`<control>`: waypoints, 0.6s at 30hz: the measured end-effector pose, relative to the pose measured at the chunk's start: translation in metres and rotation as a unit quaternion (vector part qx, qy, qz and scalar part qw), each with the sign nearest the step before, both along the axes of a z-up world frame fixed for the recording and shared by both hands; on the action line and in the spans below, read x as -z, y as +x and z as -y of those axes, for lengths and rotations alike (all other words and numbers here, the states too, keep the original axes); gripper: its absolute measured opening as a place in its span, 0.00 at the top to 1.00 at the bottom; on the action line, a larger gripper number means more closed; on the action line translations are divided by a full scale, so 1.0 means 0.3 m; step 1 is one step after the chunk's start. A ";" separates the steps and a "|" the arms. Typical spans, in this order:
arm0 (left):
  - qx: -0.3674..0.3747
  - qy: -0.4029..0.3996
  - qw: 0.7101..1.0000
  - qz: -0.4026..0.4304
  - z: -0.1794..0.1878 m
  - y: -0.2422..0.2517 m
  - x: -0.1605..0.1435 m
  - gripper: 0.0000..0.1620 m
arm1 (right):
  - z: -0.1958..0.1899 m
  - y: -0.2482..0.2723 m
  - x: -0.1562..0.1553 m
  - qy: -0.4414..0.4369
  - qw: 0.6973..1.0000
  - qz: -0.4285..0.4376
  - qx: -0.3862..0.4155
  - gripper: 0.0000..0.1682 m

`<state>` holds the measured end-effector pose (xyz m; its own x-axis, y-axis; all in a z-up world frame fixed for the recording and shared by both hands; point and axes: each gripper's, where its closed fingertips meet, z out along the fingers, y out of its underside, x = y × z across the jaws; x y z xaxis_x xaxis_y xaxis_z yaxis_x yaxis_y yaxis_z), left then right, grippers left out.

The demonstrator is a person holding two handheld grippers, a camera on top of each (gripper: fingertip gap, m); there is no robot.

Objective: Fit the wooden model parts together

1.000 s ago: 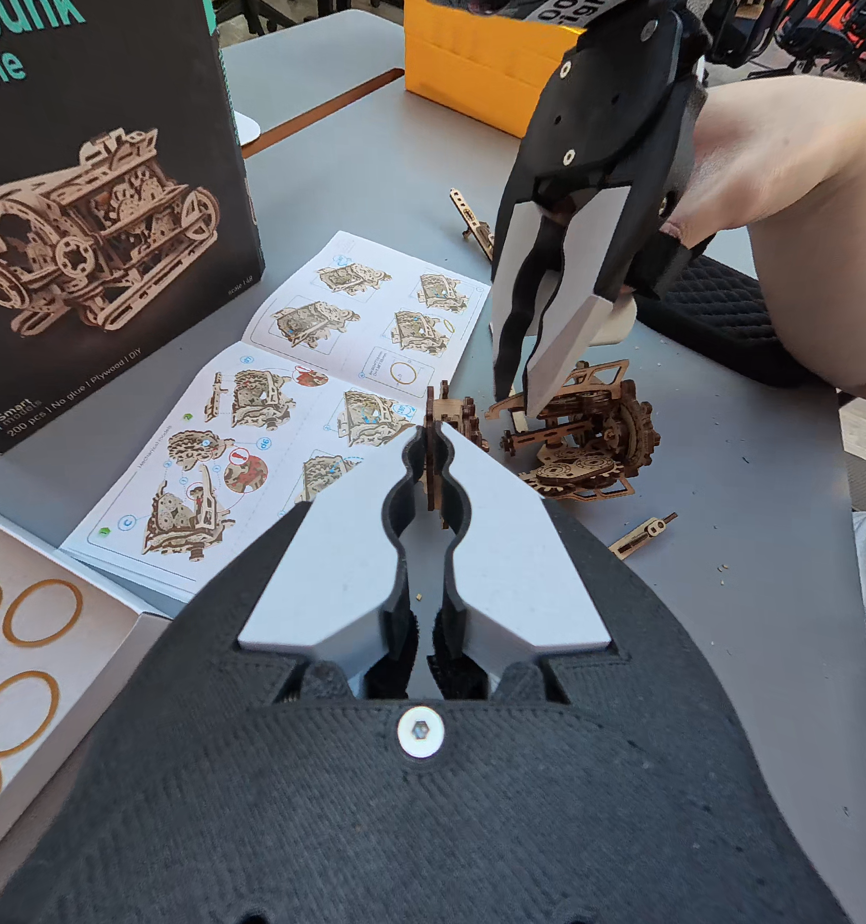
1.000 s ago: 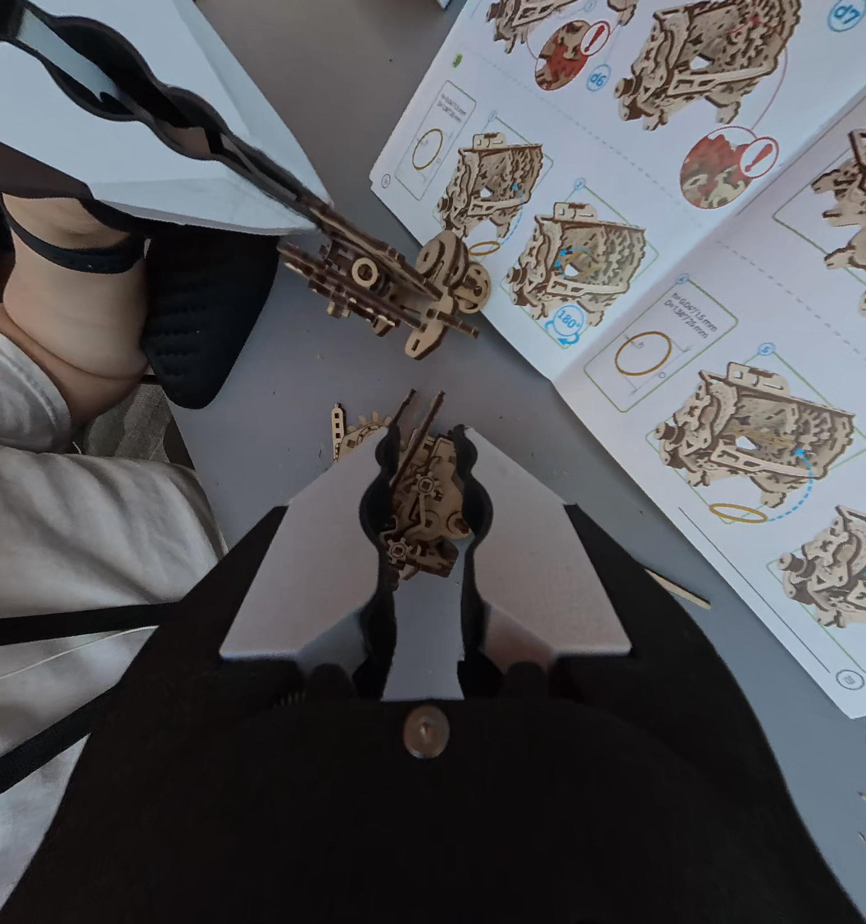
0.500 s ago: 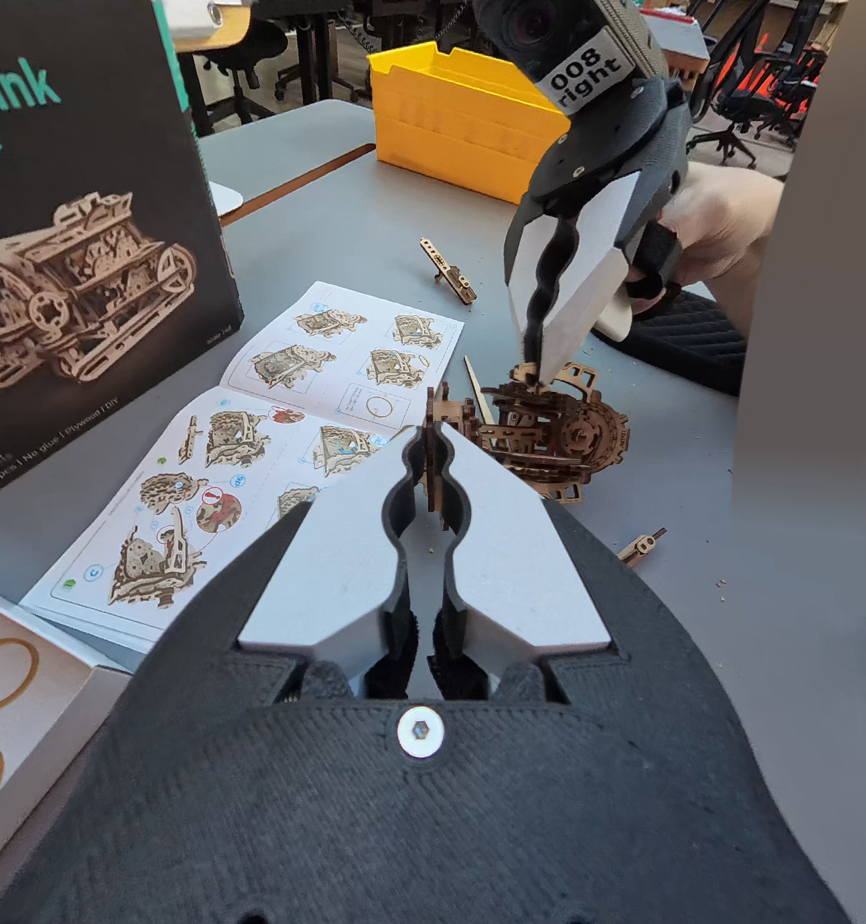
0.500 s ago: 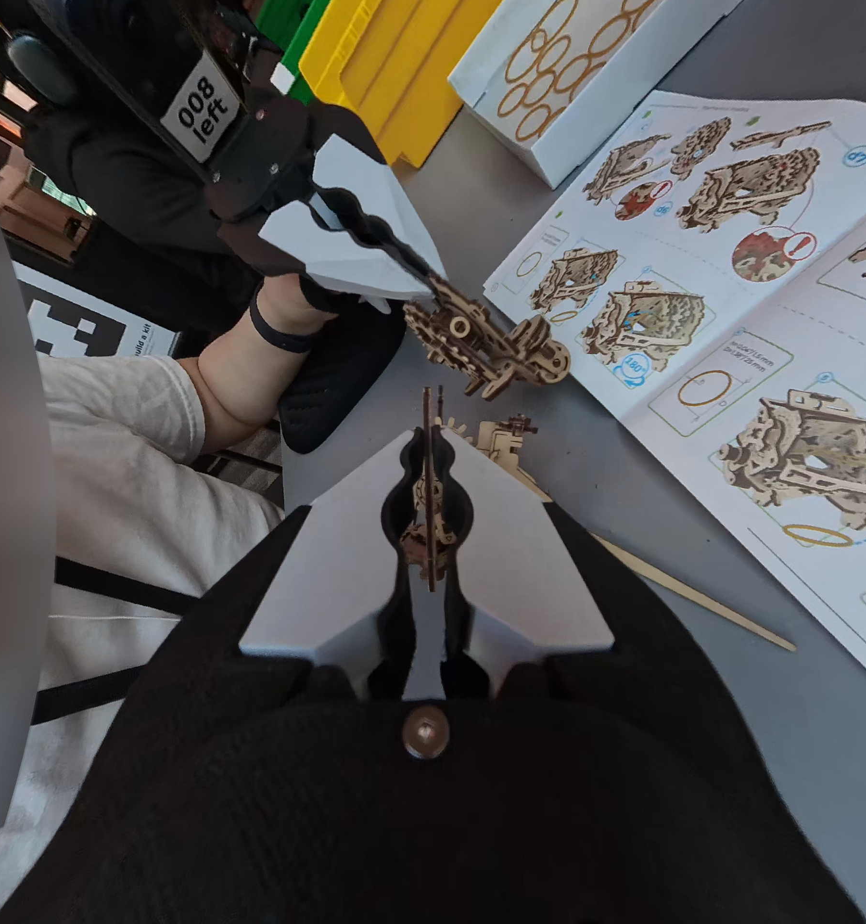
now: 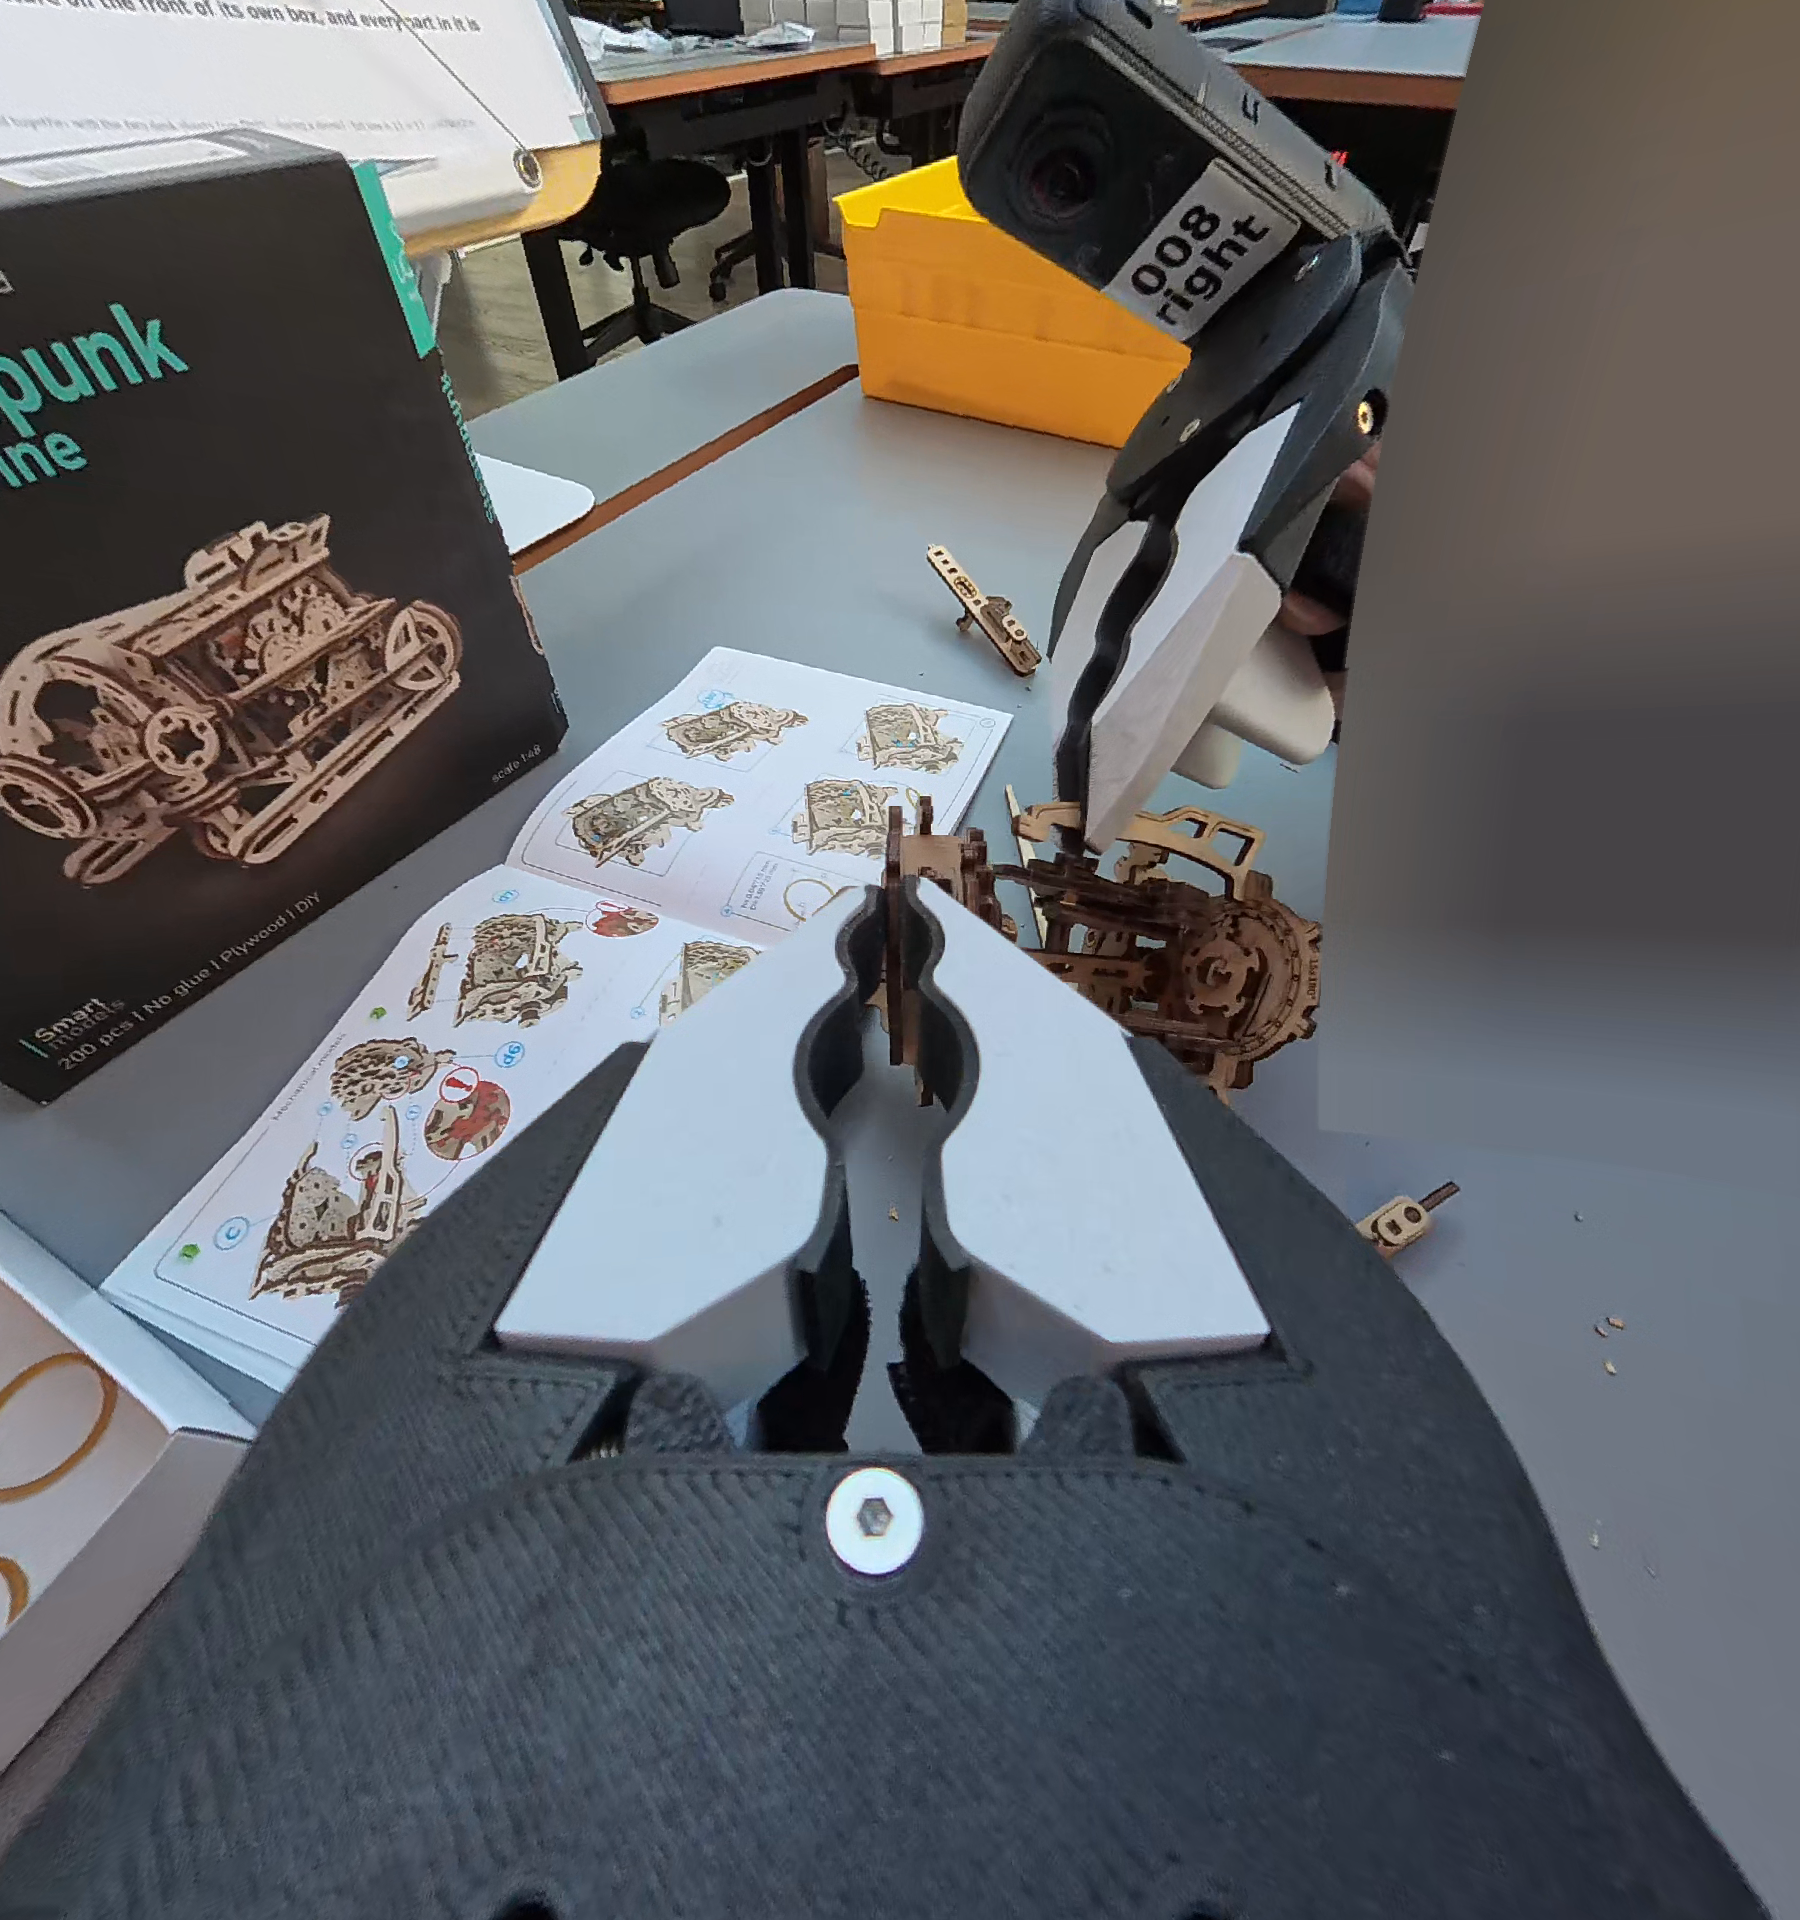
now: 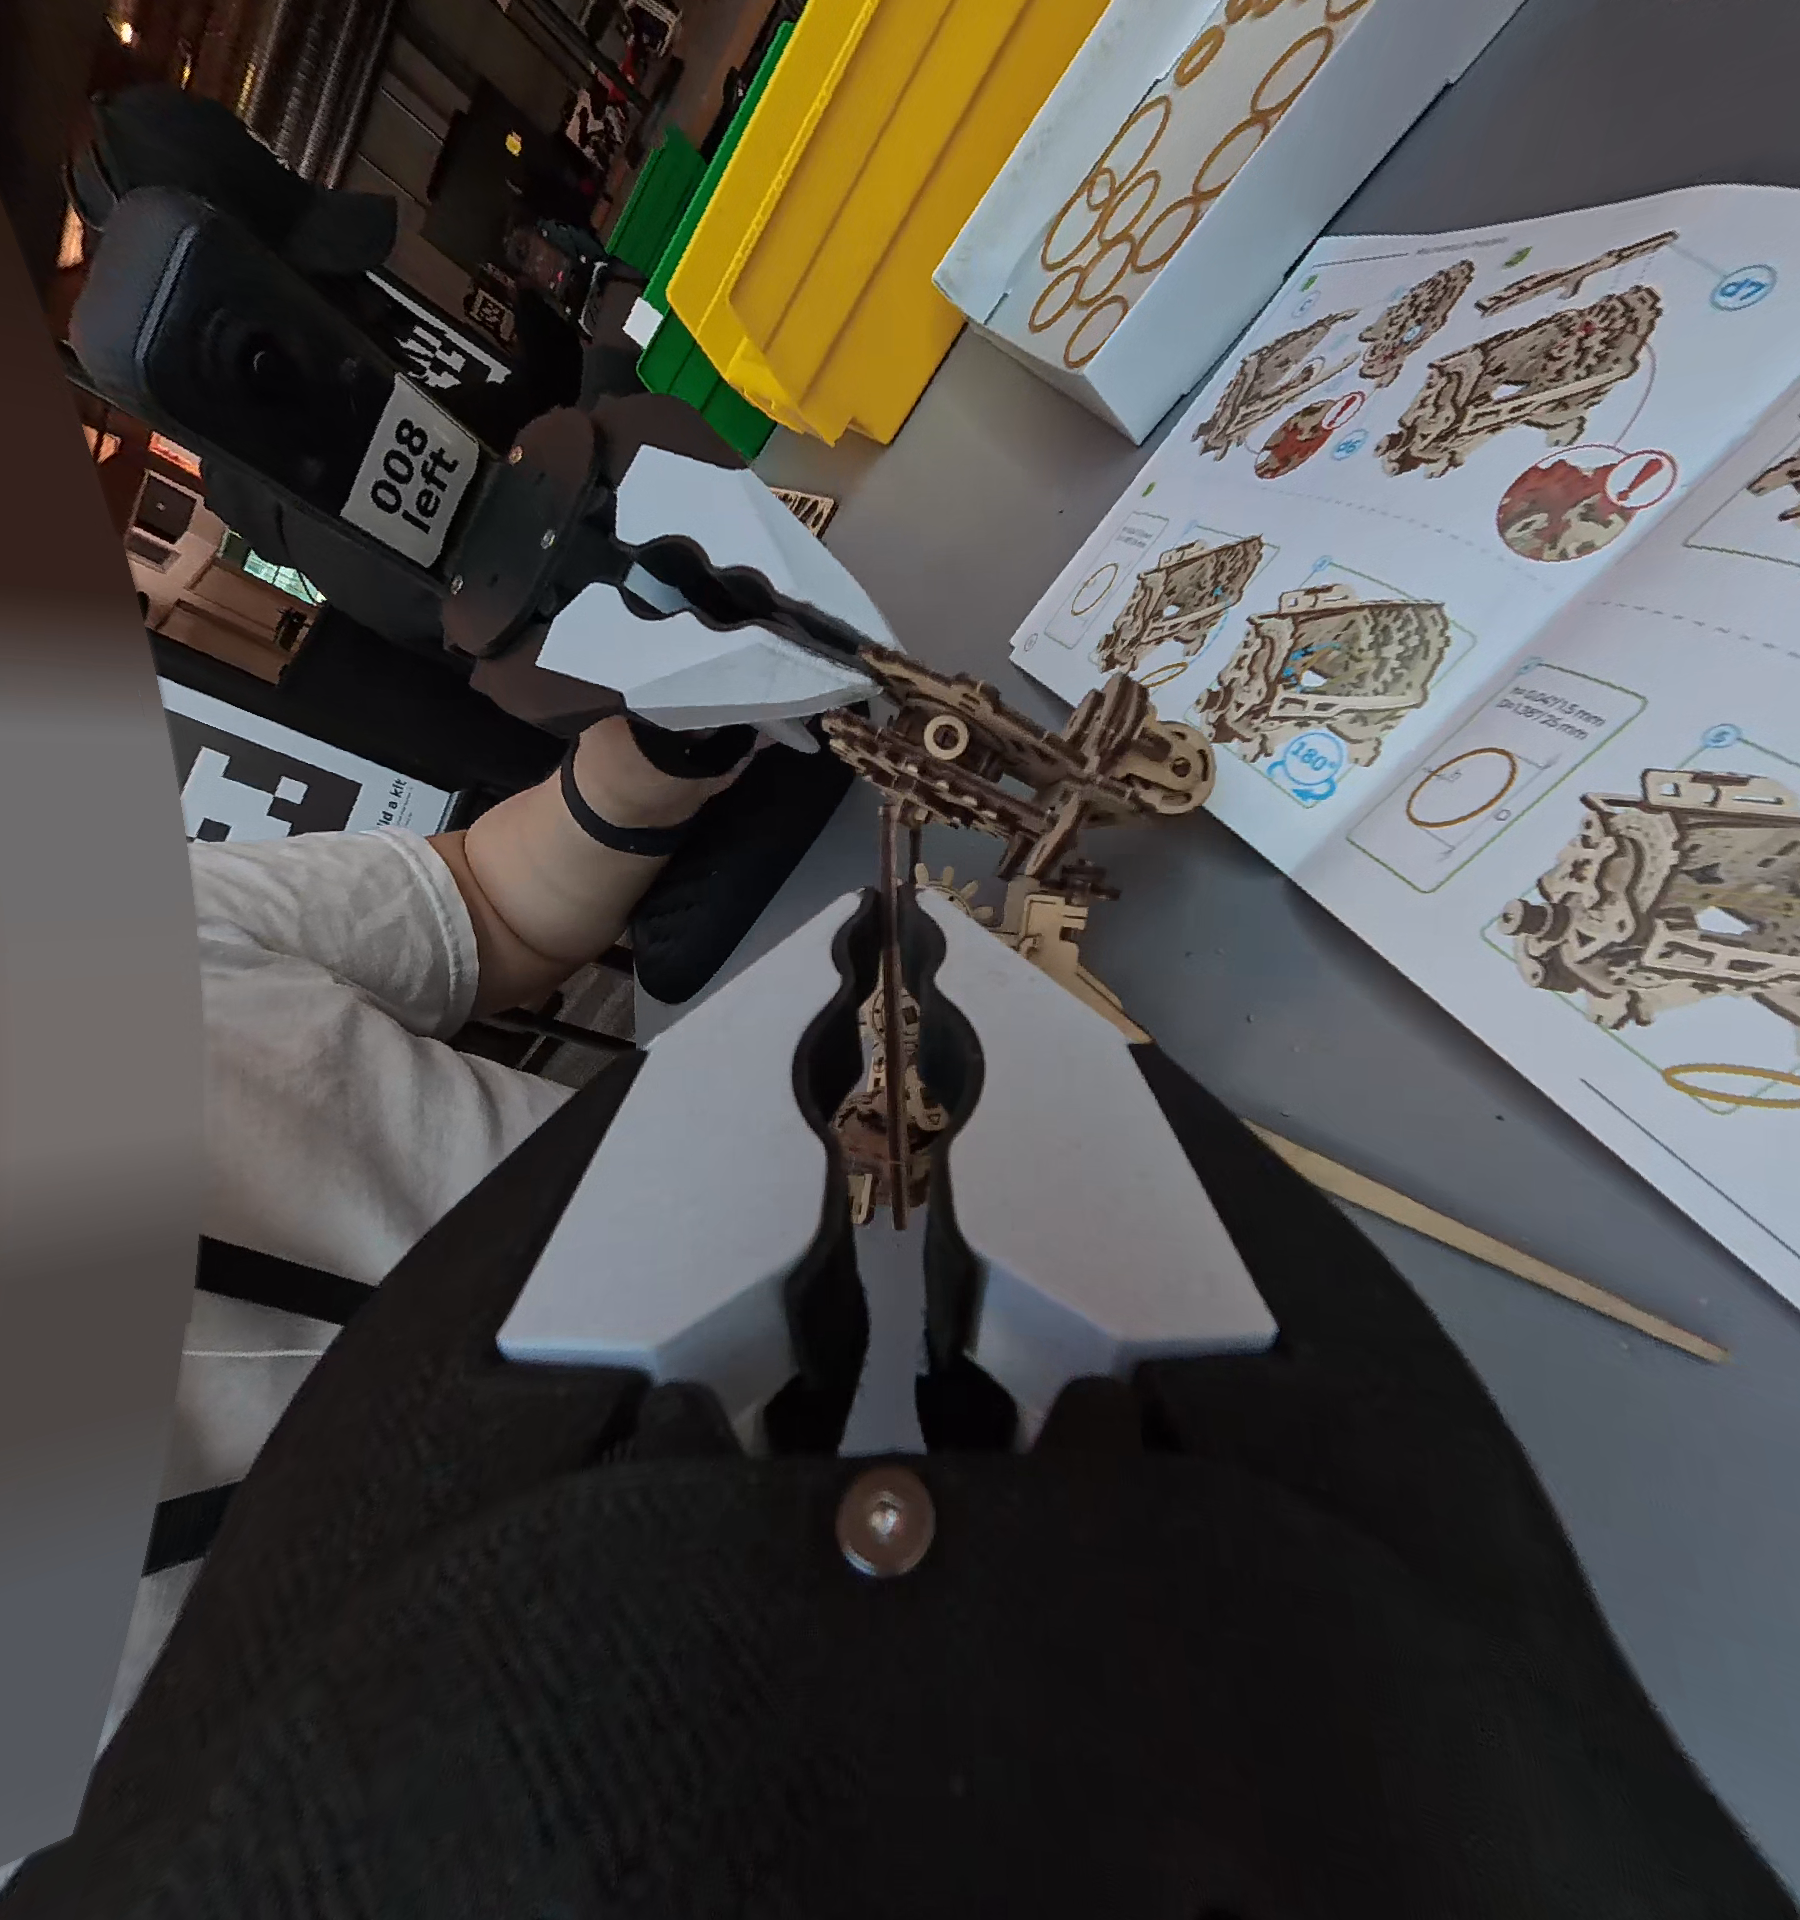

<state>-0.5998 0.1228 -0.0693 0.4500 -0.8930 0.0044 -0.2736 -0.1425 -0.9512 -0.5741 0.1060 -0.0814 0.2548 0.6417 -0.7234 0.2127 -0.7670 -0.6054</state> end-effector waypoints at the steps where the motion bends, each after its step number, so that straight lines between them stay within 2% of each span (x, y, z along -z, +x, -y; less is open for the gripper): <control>1: 0.001 0.002 1.000 0.003 0.001 0.004 -0.001 1.00 | -0.001 0.000 0.003 -0.002 1.000 -0.001 0.002 0.99; 18: 0.003 0.073 0.997 -0.022 0.011 0.023 0.001 1.00 | -0.031 0.008 0.008 -0.018 0.999 -0.014 0.037 0.99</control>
<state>-0.5929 0.1194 -0.0695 0.4421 -0.8852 -0.1448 -0.3153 -0.0022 -0.9490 -0.5715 0.1155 -0.0839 0.2803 0.5946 -0.7535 0.1381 -0.8018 -0.5814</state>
